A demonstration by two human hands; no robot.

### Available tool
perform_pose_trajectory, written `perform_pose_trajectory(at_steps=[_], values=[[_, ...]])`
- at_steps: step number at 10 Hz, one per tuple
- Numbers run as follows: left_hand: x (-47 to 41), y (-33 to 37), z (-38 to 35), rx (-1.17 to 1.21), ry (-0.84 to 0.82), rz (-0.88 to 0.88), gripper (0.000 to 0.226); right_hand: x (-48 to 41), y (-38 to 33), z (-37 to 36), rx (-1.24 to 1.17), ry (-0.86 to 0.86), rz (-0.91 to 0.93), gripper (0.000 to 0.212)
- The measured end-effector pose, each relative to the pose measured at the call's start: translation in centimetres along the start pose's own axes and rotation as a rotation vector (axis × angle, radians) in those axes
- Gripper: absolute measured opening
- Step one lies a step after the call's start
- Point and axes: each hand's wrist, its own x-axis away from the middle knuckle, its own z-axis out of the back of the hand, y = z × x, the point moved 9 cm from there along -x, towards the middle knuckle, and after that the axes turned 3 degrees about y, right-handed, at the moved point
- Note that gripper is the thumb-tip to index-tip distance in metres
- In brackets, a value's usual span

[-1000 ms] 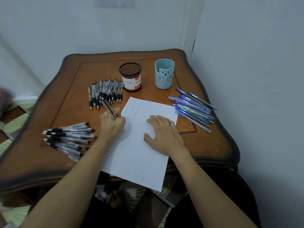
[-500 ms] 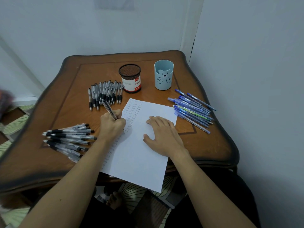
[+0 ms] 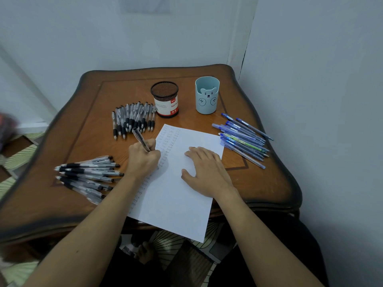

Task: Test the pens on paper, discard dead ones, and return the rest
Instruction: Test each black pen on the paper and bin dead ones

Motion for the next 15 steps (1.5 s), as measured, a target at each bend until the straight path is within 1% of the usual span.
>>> perform_pose_trajectory(at_steps=[2, 3, 4, 5, 6, 7, 8, 9, 10, 11, 12, 13, 14, 15], values=[[0.2, 0.3, -0.1, 0.019, -0.003, -0.004, 0.039, 0.0, 0.1, -0.1, -0.002, -0.003, -0.001, 0.056], [0.3, 0.3, -0.4, 0.025, -0.028, -0.006, 0.037, 0.0, 0.1, -0.1, 0.002, 0.003, 0.002, 0.056], [0.2, -0.1, -0.4, 0.056, -0.042, 0.017, 0.029, 0.0, 0.1, -0.1, 0.006, 0.011, 0.004, 0.055], [0.1, 0.0, 0.0, 0.068, -0.017, 0.010, 0.041, 0.0, 0.1, -0.2, 0.007, 0.015, 0.003, 0.055], [0.3, 0.2, -0.3, 0.053, -0.041, -0.007, 0.037, -0.1, 0.2, -0.3, 0.008, 0.008, -0.001, 0.056], [0.2, -0.2, -0.3, 0.064, -0.032, 0.051, 0.038, -0.1, 0.2, -0.3, 0.004, 0.005, -0.001, 0.055], [-0.2, -1.3, 0.0, 0.206, -0.019, 0.174, 0.039, 0.0, 0.1, -0.2, 0.009, 0.004, 0.003, 0.056], [-0.7, -1.9, 0.3, 0.323, -0.027, 0.229, 0.028, 0.0, 0.1, -0.1, 0.001, 0.000, 0.002, 0.056], [-0.8, -1.9, 0.1, 0.409, -0.022, 0.240, 0.022, -0.1, 0.1, -0.1, 0.001, -0.001, 0.002, 0.056], [-0.7, -1.6, -0.1, 0.400, -0.019, 0.243, 0.028, -0.1, 0.1, -0.1, 0.000, -0.004, -0.002, 0.056], [-0.6, -1.4, 0.2, 0.300, 0.005, 0.225, 0.046, -0.1, 0.1, -0.1, 0.000, -0.006, 0.000, 0.056], [-0.6, -1.4, 0.1, 0.307, 0.005, 0.254, 0.041, 0.0, 0.1, -0.1, -0.001, -0.007, 0.001, 0.056], [-1.2, -1.7, -0.2, 0.383, -0.003, 0.369, 0.039, -0.1, 0.2, -0.2, -0.008, -0.005, 0.000, 0.056], [-1.9, -1.6, 0.1, 0.426, 0.002, 0.406, 0.034, -0.1, 0.1, -0.2, -0.007, -0.002, -0.001, 0.055]])
